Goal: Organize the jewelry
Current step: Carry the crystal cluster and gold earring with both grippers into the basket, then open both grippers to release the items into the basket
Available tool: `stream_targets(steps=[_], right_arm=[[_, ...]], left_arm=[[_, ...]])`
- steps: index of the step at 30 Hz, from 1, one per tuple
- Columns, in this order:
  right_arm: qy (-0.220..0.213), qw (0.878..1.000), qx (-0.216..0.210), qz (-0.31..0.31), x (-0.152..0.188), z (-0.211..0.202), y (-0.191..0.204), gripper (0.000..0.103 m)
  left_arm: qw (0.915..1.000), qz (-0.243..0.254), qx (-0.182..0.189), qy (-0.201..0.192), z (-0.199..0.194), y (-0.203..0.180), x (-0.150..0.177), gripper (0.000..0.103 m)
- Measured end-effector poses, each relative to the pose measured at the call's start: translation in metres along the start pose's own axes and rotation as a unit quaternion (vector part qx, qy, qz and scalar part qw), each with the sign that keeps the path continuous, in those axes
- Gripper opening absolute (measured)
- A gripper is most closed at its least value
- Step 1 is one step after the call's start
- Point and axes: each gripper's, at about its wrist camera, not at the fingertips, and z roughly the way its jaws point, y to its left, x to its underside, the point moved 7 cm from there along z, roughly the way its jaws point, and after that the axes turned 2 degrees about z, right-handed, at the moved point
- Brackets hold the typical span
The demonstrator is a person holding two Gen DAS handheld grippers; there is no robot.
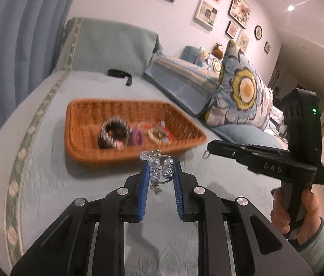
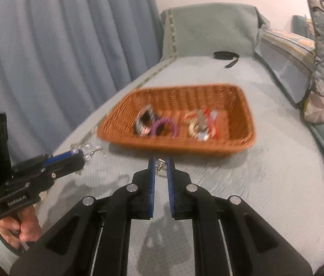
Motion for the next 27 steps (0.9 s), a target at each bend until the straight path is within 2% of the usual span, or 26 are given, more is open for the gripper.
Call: stream_targets(steps=[5, 10, 17, 24, 26, 27], right_arm=[[-0.012, 1.000, -0.002, 0.022, -0.048, 0.015, -0.022, 0.008], [0.012, 0.999, -0.009, 0.038, -0.071, 0.060, -0.032, 0.008], [0.055, 0.997, 0.005, 0.050, -0.069, 0.125, -0.041, 0.008], [0.070, 0.996, 0.019, 0.056, -0.061, 0.145, -0.049, 0.009], [0.069, 0.996, 0.020, 0.053, -0.059, 0.144, -0.048, 0.010], [0.069, 0.996, 0.020, 0.052, -0.059, 0.143, -0.048, 0.014]], left_arm=[[0.9998, 0.006, -0.009, -0.015, 0.022, 0.010, -0.039, 0.018], [0.9996, -0.006, -0.025, -0.012, 0.054, 0.033, -0.060, 0.018], [0.9985, -0.022, -0.049, 0.012, 0.095, 0.068, -0.057, 0.018], [0.9981, -0.030, -0.052, 0.012, 0.103, 0.075, -0.047, 0.020], [0.9978, -0.035, -0.056, 0.006, 0.099, 0.077, -0.047, 0.028], [0.9978, -0.037, -0.055, 0.003, 0.096, 0.077, -0.047, 0.032]])
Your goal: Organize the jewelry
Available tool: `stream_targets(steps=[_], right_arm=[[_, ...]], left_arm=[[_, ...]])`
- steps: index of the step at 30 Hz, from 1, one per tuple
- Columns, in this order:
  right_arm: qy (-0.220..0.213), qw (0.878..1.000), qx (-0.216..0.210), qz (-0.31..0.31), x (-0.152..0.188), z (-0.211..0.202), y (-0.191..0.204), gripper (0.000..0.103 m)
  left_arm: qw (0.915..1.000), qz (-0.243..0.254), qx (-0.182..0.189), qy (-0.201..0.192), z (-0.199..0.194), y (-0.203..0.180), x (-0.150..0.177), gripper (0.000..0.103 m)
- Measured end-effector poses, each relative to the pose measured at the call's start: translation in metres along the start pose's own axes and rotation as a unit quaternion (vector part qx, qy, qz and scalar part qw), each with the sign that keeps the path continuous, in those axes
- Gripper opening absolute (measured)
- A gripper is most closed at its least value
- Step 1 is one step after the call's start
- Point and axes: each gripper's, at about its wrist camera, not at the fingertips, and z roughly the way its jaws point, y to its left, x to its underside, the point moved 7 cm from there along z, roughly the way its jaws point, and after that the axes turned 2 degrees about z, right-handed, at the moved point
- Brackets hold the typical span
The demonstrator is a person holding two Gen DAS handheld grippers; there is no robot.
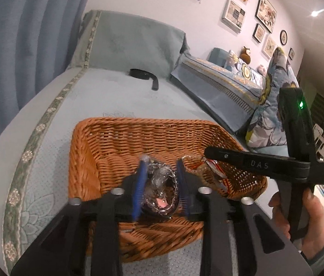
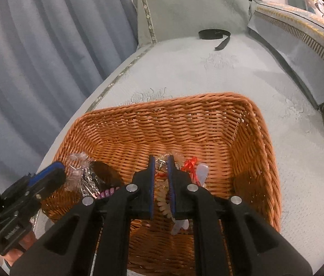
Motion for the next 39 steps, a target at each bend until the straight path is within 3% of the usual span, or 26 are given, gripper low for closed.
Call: stream_targets(steps=[3, 8, 12, 13, 15, 19, 22, 31, 39], right_arm=[[-0.008, 1.000, -0.003, 0.001, 0.000, -0.008, 0.001, 0.030], [-0.019, 1.000, -0.008, -0.001, 0.005, -0.031, 0.005, 0.030], [-0.037, 0.999, -0.012, -0.005, 0.030, -0.065, 0.011, 0.032], [-0.045, 0.999, -0.010, -0.007, 0.040, -0.075, 0.013, 0.035], [-0.067, 0.998, -0.004, -0.010, 0.056, -0.095, 0.017, 0.053], [-0.109, 0.994, 0.007, -0.022, 0.091, -0.131, 0.026, 0.058], [-0.145, 0.989, 0.019, -0.030, 0.116, -0.157, 0.035, 0.070], [-0.237, 0.966, 0.078, -0.064, 0.158, -0.189, 0.045, 0.085], [-0.239, 0.965, 0.091, -0.065, 0.167, -0.176, 0.034, 0.086]], left_arm=[[0.9999, 0.006, -0.006, -0.008, -0.011, -0.001, -0.002, 0.034], [0.9995, 0.007, -0.010, -0.028, -0.044, -0.007, 0.000, 0.045], [0.9988, 0.017, -0.024, -0.039, -0.074, -0.015, 0.010, 0.055], [0.9986, 0.018, -0.026, -0.043, -0.081, -0.017, 0.013, 0.060], [0.9980, 0.015, -0.031, -0.053, -0.099, -0.022, 0.024, 0.066], [0.9961, 0.020, -0.050, -0.070, -0.130, -0.034, 0.047, 0.071], [0.9927, 0.031, -0.074, -0.090, -0.151, -0.044, 0.063, 0.081], [0.9812, 0.050, -0.139, -0.124, -0.175, -0.053, 0.098, 0.085], [0.9761, 0.031, -0.178, -0.121, -0.163, -0.033, 0.111, 0.085]])
